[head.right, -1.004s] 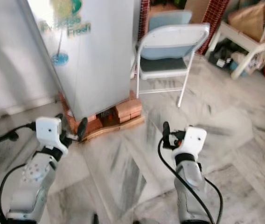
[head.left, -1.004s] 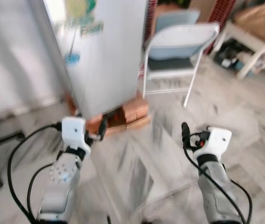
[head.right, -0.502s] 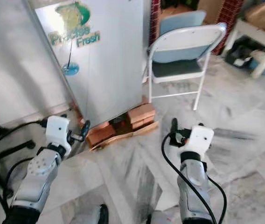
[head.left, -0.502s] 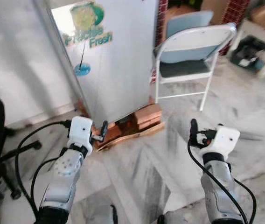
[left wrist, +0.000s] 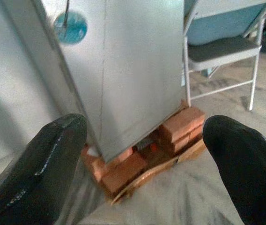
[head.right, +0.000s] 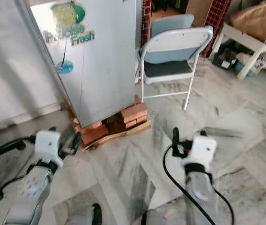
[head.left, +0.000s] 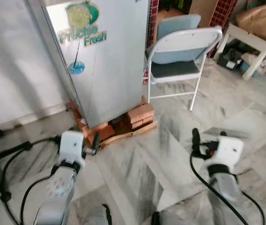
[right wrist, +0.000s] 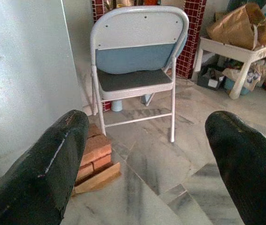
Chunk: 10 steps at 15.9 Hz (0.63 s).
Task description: Restocking fridge
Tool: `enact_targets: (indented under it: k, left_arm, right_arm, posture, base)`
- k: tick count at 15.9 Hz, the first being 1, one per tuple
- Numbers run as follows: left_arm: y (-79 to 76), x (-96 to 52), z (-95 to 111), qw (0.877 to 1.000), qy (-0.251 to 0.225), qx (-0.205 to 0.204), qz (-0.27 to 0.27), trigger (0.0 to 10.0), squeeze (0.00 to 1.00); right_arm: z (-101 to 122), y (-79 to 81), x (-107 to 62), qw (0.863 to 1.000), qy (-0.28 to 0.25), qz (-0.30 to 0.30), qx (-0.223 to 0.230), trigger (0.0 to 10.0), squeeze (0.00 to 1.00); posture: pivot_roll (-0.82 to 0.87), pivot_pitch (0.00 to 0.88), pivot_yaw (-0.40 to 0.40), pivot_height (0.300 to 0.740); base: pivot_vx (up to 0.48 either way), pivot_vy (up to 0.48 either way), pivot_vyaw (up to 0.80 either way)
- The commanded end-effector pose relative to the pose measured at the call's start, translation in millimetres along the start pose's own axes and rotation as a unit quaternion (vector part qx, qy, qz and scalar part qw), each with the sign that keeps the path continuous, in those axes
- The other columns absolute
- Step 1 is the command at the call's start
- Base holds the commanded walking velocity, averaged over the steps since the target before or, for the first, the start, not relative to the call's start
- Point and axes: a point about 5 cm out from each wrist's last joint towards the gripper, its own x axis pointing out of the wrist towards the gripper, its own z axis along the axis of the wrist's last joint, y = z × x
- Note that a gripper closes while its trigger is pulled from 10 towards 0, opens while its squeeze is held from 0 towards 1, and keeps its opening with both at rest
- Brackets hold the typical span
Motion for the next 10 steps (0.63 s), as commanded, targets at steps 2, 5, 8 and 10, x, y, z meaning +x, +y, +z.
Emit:
enact_targets:
  k: [2,5,8,10]
  left_arm:
    - [8.0,-5.4,-1.1,1.0,0.003,0.006,0.018,10.0,0.0]
    - [6.7,-3.9,4.4,1.0,-0.004,0.006,0.014,10.0,0.0]
    - [6.7,1.5,10.7,1.0,-0.02,0.015,0.005,10.0,0.0]
    - [6.3,1.3,10.7,1.0,-0.018,0.008,0.006,10.0,0.0]
  right_arm:
    - [0.8,-0.7,-1.7,1.0,0.008,0.02,-0.003,10.0,0.0]
    - [8.2,7.1,7.9,0.999,-0.001,0.037,0.017,10.0,0.0]
    - [11.2,18.4,8.2,0.997,-0.007,0.066,0.026,10.0,0.0]
    - [9.4,19.7,7.1,0.997,0.0,0.076,0.029,10.0,0.0]
  posture:
    - [0.06,0.109,-0.015,0.74]
    - [0.07,0.105,-0.019,0.74]
    - [0.07,0.103,-0.024,0.74]
    - [0.07,0.104,-0.026,0.74]
  base:
    - [0.0,0.124,0.0]
    - [0.0,0.432,0.0]
    - [0.081,0.446,0.0]
    - [0.246,0.412,0.0]
